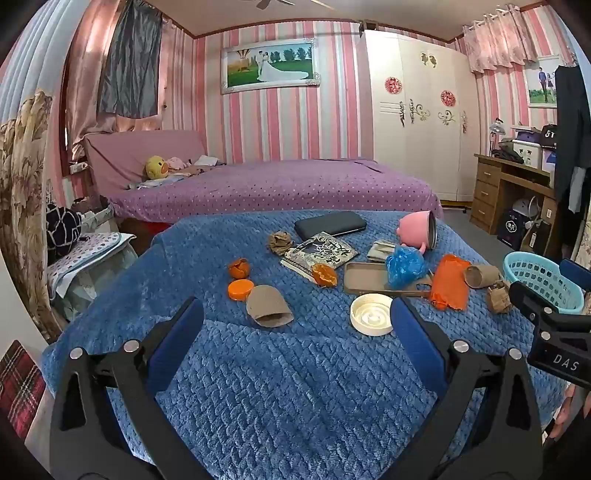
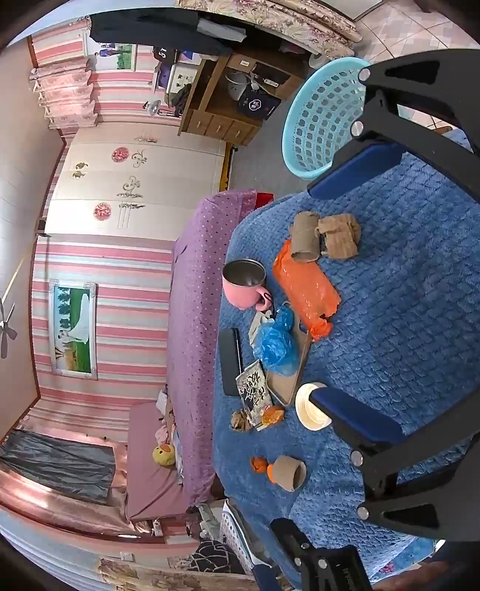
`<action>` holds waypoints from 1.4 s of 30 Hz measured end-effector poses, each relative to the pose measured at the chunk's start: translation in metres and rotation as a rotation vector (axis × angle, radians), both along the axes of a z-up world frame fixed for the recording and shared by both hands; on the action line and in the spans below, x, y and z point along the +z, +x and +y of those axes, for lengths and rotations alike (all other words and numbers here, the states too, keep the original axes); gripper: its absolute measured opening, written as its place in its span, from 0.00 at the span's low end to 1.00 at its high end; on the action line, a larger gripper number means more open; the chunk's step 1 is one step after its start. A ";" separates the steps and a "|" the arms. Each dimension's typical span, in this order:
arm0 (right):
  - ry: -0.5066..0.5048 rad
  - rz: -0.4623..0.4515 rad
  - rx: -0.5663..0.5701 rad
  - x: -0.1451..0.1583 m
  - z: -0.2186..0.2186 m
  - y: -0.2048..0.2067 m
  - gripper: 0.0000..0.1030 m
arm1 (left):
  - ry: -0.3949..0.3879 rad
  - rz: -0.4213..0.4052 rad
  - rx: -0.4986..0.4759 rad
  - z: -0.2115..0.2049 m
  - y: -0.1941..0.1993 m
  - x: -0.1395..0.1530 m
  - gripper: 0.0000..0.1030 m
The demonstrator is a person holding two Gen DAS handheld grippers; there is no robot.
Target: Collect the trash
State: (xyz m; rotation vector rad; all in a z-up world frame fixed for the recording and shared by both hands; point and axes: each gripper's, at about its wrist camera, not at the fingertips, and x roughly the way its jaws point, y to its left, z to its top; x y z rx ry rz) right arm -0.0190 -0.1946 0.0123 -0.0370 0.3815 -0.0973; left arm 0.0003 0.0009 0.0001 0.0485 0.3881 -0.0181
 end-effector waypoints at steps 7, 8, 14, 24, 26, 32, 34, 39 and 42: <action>0.000 0.000 -0.002 0.000 0.000 0.000 0.96 | 0.000 0.009 0.002 0.000 0.000 0.000 0.95; 0.000 -0.001 -0.003 0.000 0.000 0.000 0.96 | 0.000 0.009 0.002 0.000 0.000 0.000 0.95; 0.002 0.001 -0.003 0.000 -0.006 -0.002 0.96 | 0.003 0.006 0.002 -0.001 0.000 0.000 0.95; -0.007 0.000 -0.007 0.002 -0.002 -0.003 0.96 | 0.008 0.004 0.005 0.006 0.000 0.001 0.95; -0.008 0.000 -0.007 0.002 -0.002 -0.002 0.96 | 0.010 0.003 0.005 0.006 0.001 0.001 0.95; -0.011 0.001 -0.008 0.001 -0.001 -0.002 0.96 | 0.012 0.004 0.007 0.008 -0.001 0.002 0.95; -0.013 0.003 -0.009 0.001 -0.002 -0.001 0.96 | 0.012 0.004 0.007 0.009 0.000 0.003 0.95; -0.014 0.005 -0.008 0.000 -0.001 -0.001 0.96 | 0.013 0.003 0.007 0.008 0.000 0.001 0.95; -0.013 0.005 -0.008 0.000 -0.001 -0.001 0.96 | 0.013 0.003 0.008 0.008 0.000 0.001 0.95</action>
